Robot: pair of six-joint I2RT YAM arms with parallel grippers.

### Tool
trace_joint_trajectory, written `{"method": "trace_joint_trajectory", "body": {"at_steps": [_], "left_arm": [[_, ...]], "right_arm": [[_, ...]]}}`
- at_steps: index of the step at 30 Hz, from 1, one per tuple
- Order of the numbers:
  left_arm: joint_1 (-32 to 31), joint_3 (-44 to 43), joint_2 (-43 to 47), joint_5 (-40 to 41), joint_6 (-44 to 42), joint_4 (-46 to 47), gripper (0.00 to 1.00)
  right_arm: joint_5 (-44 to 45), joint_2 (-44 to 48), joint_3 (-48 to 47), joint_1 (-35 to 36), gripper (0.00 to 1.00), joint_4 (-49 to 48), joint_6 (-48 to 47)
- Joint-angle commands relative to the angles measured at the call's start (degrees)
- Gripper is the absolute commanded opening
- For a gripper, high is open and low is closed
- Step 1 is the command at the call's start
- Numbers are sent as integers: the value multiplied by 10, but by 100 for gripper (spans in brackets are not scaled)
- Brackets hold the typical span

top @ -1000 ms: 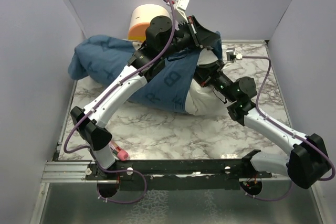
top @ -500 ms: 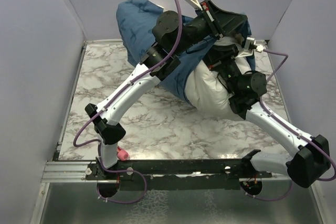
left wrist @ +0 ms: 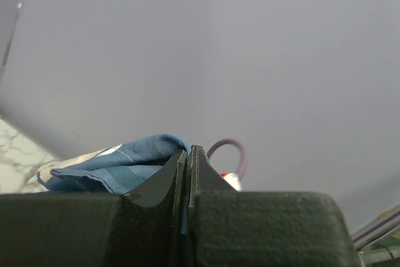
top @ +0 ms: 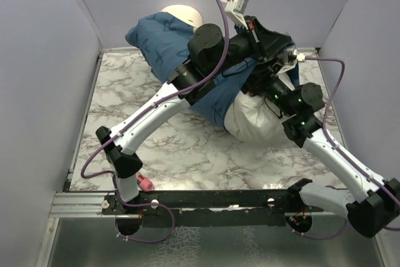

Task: Put the pillow into the pillowcase
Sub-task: Stuff the pillow into the pillowcase.

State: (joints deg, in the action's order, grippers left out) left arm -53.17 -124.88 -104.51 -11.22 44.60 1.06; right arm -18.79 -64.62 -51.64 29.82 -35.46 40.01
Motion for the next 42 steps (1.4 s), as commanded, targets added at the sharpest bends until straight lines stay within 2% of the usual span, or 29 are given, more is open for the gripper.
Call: {"method": "trace_joint_trajectory", "body": {"at_steps": [1, 4, 7, 9, 13, 17, 21, 23, 25, 27, 30, 32, 35, 36, 37, 40, 42], "left_arm": [[-42, 47, 118, 42, -52, 90, 0], [14, 157, 160, 112, -4, 86, 0], [68, 253, 194, 131, 35, 115, 0], [93, 276, 199, 122, 47, 127, 0], [111, 279, 191, 103, 50, 132, 0], [114, 272, 185, 98, 45, 131, 0], [114, 262, 183, 92, 40, 127, 0], [114, 250, 179, 78, 40, 125, 0], [114, 236, 173, 49, 44, 133, 0], [113, 222, 164, -9, 50, 167, 0], [95, 186, 146, -164, 45, 250, 0], [69, 134, 139, -205, 21, 244, 0], [26, 41, 126, -218, -34, 177, 0], [11, 4, 119, -216, -45, 165, 0], [-7, -30, 112, -210, -53, 158, 0], [-49, -113, 94, -190, -67, 153, 0], [-67, -126, 98, -175, -77, 157, 0]], "right_arm": [[-11, 74, -33, 5, 55, 262, -118], [34, 132, -53, 1, 75, 369, -175], [70, 178, -69, -1, 85, 454, -224], [77, 205, -84, -1, 89, 490, -245], [78, 239, -129, -1, 94, 544, -284], [115, 243, -181, -1, 98, 644, -329], [148, 249, -189, -1, 100, 744, -364], [136, 235, -181, -1, 100, 788, -365], [107, 212, -139, -1, 100, 786, -355], [98, 188, -90, -1, 98, 728, -342], [120, 120, -72, -1, 89, 610, -338], [106, 65, -110, -1, 74, 539, -339], [49, 3, -194, -1, 28, 428, -313], [29, -12, -227, -1, 16, 384, -297], [7, -29, -263, -1, 9, 351, -276], [-34, -76, -346, -1, 4, 261, -195], [-39, -94, -346, -1, 3, 223, -146]]}}
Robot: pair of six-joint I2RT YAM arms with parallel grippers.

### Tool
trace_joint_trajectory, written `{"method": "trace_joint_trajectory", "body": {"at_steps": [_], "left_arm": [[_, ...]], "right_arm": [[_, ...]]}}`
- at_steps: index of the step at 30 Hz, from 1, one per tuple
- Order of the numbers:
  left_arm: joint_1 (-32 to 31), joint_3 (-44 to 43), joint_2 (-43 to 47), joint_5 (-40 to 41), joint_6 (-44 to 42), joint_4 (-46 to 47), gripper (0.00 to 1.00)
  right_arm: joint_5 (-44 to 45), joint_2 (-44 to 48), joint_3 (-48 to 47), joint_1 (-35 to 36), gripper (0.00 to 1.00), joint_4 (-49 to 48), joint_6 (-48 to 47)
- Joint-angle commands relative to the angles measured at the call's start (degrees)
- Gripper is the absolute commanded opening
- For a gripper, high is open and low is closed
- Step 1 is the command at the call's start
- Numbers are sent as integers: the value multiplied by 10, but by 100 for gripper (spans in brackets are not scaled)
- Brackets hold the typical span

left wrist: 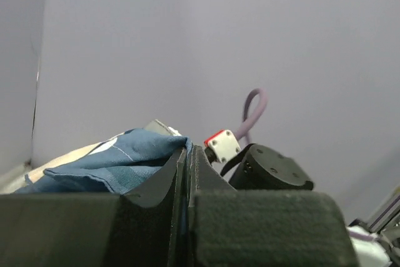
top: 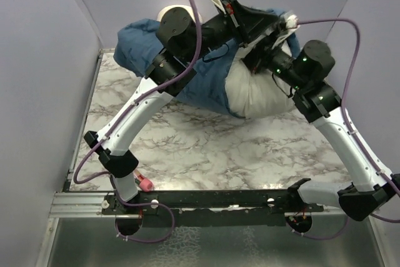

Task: Put the pillow into the pillowcase
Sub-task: Stuff the pillow into the pillowcase.

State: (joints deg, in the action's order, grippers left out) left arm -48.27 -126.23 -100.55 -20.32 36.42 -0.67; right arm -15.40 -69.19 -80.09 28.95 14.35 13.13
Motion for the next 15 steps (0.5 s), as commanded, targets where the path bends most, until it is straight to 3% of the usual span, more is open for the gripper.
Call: {"method": "trace_joint_trajectory", "body": {"at_steps": [1, 7, 10, 15], "left_arm": [[-121, -101, 66, -76, 2, 178, 0], [-124, 64, 130, -36, -9, 202, 0], [-123, 156, 153, -22, -19, 204, 0], [-78, 376, 228, 60, 10, 211, 0]], "right_arm": [[-77, -57, -49, 8, 3, -279, 138], [-175, -81, 155, 14, 6, -304, 216], [-175, -62, 260, 15, 11, -323, 226], [-178, -24, 311, 14, 28, -259, 168]]}}
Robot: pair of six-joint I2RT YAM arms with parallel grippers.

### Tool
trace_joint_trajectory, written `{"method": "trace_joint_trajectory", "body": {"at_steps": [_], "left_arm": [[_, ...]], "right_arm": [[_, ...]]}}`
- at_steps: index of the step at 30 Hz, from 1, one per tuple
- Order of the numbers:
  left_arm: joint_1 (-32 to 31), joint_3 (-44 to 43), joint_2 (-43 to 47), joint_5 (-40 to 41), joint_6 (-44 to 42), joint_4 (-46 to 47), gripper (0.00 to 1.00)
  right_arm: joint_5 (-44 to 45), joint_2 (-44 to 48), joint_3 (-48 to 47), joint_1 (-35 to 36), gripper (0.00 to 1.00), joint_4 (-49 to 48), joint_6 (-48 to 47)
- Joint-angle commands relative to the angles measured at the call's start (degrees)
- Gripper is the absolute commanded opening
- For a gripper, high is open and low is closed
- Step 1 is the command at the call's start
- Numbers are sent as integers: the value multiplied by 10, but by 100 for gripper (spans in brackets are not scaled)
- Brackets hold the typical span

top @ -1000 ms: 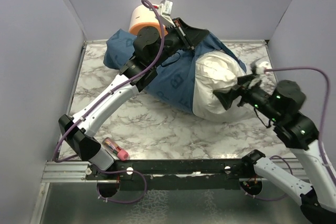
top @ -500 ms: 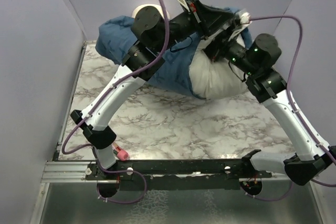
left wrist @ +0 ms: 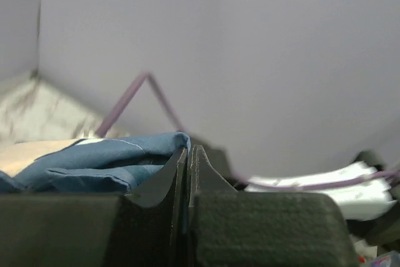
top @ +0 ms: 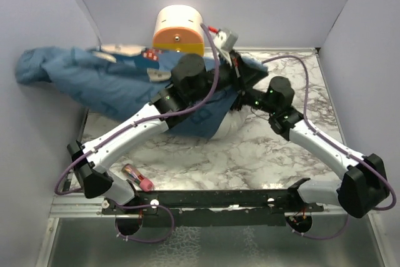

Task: Put the pillow into the pillowcase
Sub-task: Stuff the pillow into the pillowcase.

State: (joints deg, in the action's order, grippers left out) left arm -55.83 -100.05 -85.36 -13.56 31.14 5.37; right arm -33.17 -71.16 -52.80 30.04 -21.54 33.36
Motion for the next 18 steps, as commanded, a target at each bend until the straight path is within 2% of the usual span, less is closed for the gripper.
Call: {"method": "trace_joint_trajectory", "body": {"at_steps": [1, 4, 5, 7, 9, 13, 18], "left_arm": [[19, 169, 93, 4, 93, 160, 0], [95, 318, 142, 19, 183, 201, 0], [113, 354, 157, 25, 206, 211, 0], [139, 396, 177, 34, 220, 219, 0], [156, 406, 189, 40, 225, 209, 0], [176, 389, 190, 38, 227, 191, 0], [187, 335, 167, 10, 231, 179, 0]], "right_arm": [[-8, 5, 41, 4, 31, 114, -46], [-40, 50, 57, 3, 41, 146, -85], [-43, 71, 67, 3, 44, 156, -99], [-21, 133, 85, 2, 56, 183, -131], [20, 205, 91, 0, 72, 228, -168], [104, 306, 58, -5, 98, 338, -248], [211, 309, 29, -6, 100, 442, -320]]}}
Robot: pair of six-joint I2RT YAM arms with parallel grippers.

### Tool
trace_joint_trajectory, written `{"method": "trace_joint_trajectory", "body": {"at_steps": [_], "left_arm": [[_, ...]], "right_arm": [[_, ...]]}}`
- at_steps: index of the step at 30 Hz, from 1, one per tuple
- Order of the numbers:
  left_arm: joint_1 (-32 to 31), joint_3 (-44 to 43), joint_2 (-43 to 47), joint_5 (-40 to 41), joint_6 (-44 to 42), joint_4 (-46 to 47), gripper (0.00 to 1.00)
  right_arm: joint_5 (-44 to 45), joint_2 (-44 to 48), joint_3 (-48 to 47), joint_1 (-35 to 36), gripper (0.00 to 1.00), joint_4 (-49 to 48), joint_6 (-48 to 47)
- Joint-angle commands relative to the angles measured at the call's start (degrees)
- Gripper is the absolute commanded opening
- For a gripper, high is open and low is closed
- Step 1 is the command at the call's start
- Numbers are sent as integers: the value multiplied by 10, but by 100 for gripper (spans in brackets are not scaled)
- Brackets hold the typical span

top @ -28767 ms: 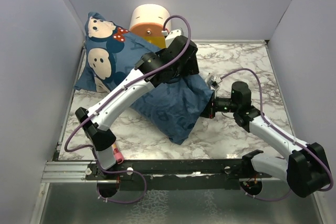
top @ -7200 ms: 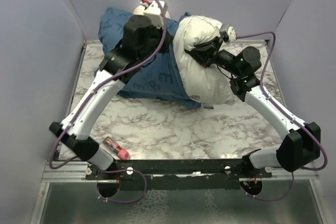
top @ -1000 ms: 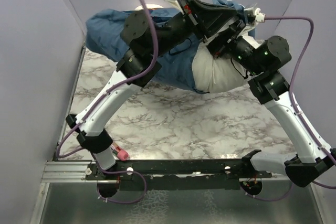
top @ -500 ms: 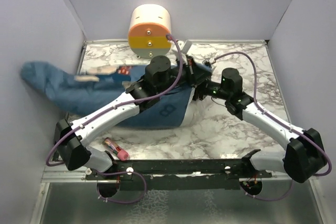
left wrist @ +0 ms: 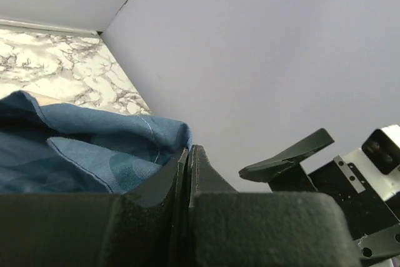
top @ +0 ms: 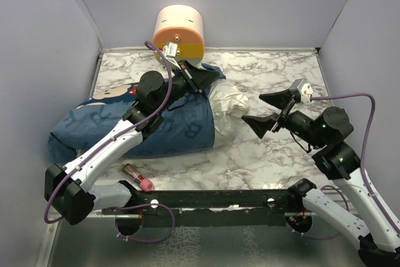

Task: Put the pillow into the pillowcase
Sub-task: Stuff the pillow into the pillowcase.

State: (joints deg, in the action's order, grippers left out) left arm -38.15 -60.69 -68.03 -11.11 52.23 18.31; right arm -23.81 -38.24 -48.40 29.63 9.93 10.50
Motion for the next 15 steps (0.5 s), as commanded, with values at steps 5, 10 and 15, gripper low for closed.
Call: {"method": "trace_joint_trajectory", "body": {"at_steps": [5, 10, 15], "left_arm": [[13, -135, -30, -45, -2, 9, 0], [16, -219, -73, -50, -67, -74, 0], [16, -270, -126, -87, -62, -71, 0]], "right_arm": [[95, -52, 7, -30, 100, 94, -89], [-66, -132, 53, -174, 100, 34, -80], [-130, -236, 41, -184, 100, -76, -84]]}}
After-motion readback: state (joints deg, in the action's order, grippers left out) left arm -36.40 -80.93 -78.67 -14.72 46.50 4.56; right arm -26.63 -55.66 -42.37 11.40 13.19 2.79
